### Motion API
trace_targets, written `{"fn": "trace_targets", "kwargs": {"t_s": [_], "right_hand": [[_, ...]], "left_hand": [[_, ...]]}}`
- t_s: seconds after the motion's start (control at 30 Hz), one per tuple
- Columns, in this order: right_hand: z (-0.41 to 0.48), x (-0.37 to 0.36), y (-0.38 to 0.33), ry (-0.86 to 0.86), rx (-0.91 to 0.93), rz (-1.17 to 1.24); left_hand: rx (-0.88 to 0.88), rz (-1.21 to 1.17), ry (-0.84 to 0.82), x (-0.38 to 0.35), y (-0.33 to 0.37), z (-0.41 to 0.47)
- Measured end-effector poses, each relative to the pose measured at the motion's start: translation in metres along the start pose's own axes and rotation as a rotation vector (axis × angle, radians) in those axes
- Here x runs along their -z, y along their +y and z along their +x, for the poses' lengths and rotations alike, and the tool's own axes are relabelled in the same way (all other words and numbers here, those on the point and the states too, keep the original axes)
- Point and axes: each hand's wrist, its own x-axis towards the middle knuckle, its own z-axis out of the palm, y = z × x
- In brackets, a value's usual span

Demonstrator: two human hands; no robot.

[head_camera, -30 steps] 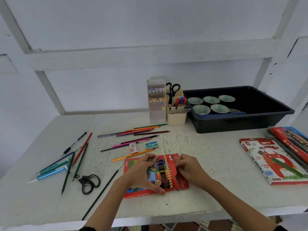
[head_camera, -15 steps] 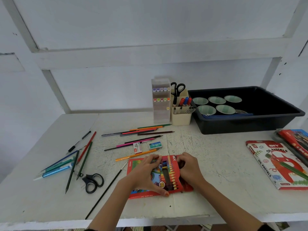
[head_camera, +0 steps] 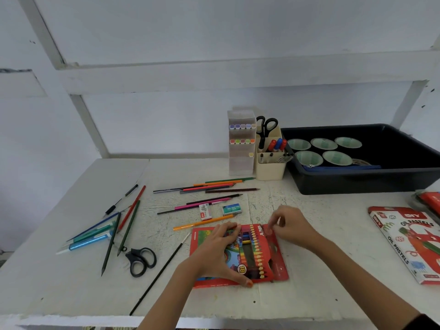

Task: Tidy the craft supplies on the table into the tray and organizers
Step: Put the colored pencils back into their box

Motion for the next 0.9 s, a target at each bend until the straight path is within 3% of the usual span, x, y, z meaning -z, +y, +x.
{"fn": "trace_targets", "kwargs": {"t_s": [0.1,0.27,0.47,0.57,0.73,0.9], "right_hand": [[0.024,-0.007,-0.024,0.104,0.109,0.019],[0.056,-0.036,-0.054,-0.01,0.286,-0.029],[0.069,-0.061,-0.065,-0.119,0.313,-0.386],[0.067,-0.058,-0.062,-0.065,0.371,-0.455],[0.061,-0.042,-0.039,0.115,0.402,-0.353],[0.042,-0.007,0.0,0.206,0.245,-0.255]], "left_hand": [[0.003,-0.007,0.012,0.0,-0.001,0.001],[-0.026,-0.014,0.066,-0.003,-0.002,0.001],[-0.066,-0.049,0.126,-0.003,0.0,0.001],[-0.079,-0.048,0.127,-0.003,-0.001,0.001],[-0.051,-0.041,0.095,-0.002,-0.002,0.0],[-0.028,-0.051,0.052,-0.001,-0.001,-0.001]]}}
